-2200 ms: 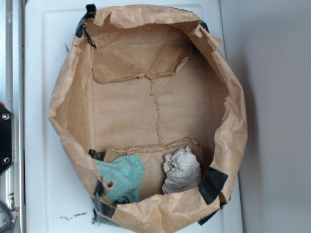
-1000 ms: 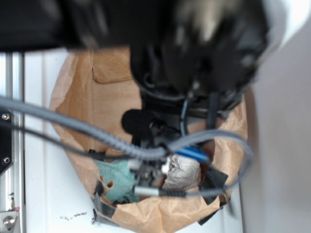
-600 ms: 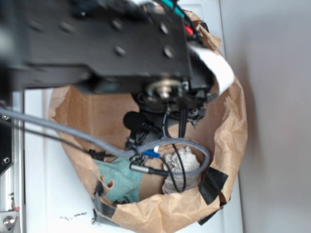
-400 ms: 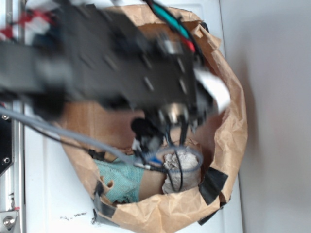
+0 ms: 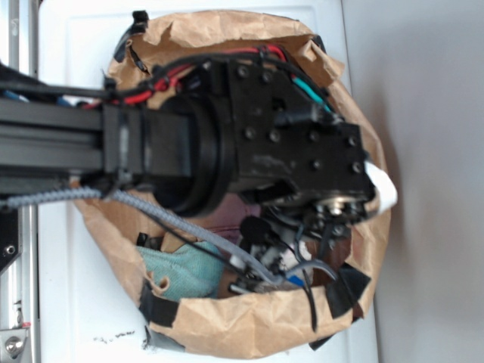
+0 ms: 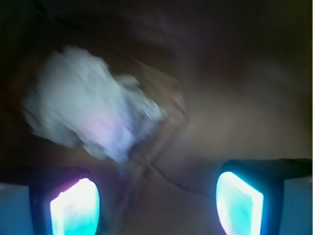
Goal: Grab the white paper.
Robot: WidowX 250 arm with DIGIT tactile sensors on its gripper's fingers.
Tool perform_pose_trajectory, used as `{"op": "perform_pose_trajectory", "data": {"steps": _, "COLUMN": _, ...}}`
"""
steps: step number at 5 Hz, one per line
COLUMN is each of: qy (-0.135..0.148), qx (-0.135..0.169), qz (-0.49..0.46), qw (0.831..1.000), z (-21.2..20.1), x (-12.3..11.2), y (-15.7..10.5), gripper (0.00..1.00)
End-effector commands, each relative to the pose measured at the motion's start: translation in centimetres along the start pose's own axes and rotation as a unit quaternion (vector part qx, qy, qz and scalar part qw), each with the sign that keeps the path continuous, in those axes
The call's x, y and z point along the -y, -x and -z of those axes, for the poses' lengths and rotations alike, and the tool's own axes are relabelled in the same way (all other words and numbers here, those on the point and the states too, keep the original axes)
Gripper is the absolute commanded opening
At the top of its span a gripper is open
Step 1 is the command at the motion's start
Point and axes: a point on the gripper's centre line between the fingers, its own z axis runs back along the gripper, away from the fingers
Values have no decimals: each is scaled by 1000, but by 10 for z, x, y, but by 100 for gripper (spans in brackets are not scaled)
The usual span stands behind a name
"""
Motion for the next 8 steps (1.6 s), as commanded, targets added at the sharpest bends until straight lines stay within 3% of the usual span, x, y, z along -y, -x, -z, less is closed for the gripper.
{"op": "perform_pose_trajectory", "data": {"steps": 1, "qy": 24, "qx": 105, "qz": 72, "qw": 992, "z": -44, "x": 27, "y": -8, "gripper": 100}}
{"op": "perform_pose_trajectory", "data": {"steps": 2, "qy": 39, "qx": 118, "qz": 104, "qw": 987, "z": -36, "x": 35, "y": -16, "gripper": 100}}
{"op": "perform_pose_trajectory", "data": {"steps": 5, "qy": 2, "qx": 49, "qz": 112, "qw": 992, "z": 40, "x": 63, "y": -26, "gripper": 100}}
{"op": "perform_pose_trajectory", "data": {"steps": 6, "qy": 2, "qx": 45, "qz": 93, "qw": 995, "z": 48, "x": 60, "y": -25, "gripper": 0}}
{"op": "perform_pose_trajectory", "data": {"steps": 7, "qy": -17, "qx": 55, "qz": 77, "qw": 995, "z": 46, "x": 58, "y": -21, "gripper": 0}}
{"op": "perform_pose_trajectory", "data": {"steps": 8, "qy": -3, "qx": 82, "qz": 54, "qw": 995, "z": 10, "x": 57, "y": -10, "gripper": 0}}
